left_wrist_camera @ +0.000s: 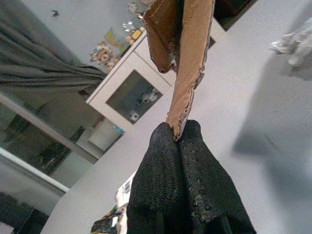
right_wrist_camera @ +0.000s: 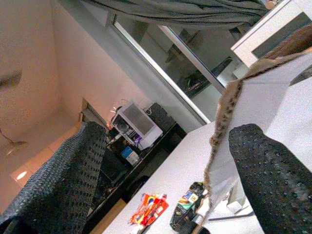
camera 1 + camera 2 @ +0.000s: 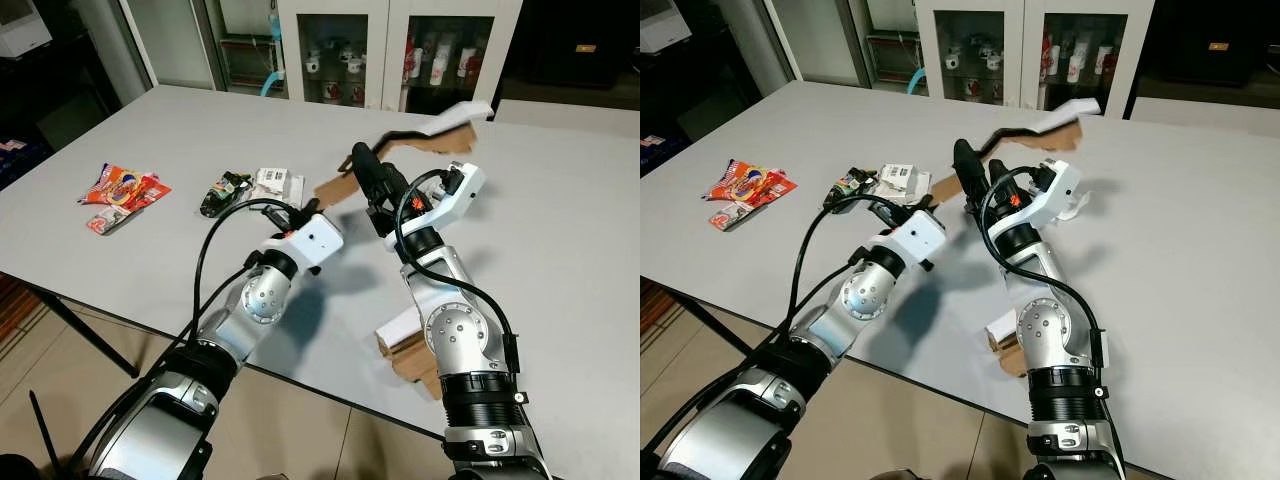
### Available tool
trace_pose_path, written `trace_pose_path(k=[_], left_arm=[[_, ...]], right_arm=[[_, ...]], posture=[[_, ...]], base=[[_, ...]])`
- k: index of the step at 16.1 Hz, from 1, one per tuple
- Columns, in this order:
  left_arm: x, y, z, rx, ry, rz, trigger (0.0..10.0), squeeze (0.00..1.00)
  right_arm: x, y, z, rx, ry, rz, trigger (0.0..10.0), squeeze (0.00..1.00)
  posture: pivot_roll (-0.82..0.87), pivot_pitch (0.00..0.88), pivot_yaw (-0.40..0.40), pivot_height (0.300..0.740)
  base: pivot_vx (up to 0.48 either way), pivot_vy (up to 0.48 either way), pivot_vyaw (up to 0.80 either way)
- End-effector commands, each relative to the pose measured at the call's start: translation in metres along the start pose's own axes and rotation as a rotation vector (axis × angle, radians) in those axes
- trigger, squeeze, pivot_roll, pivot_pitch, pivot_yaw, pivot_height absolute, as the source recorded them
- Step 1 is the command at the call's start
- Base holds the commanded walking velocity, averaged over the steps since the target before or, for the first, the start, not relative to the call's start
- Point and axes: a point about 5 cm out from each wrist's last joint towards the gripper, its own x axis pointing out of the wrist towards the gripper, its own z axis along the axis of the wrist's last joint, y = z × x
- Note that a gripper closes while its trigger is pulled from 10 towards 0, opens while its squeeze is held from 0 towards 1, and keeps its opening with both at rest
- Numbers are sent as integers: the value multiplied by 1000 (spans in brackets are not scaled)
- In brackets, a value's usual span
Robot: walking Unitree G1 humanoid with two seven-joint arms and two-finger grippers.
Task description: Picking trash to rubbish bin
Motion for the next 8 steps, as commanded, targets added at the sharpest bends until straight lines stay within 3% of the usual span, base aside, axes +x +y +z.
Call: trace_pose_path(k=[1,8], left_arm=[[-2,0,2,16,-25,-21,10000,0],[-4,-8,7,109,-79,-109,10000,0]], right_arm=[[2,11,-1,25,-15,36,10000,0],[3,9,-1,18,-17,19,10000,0]], posture=[[26,0,95,740],[29,0,96,740]], base=[[0,0,0],[0,0,0]])
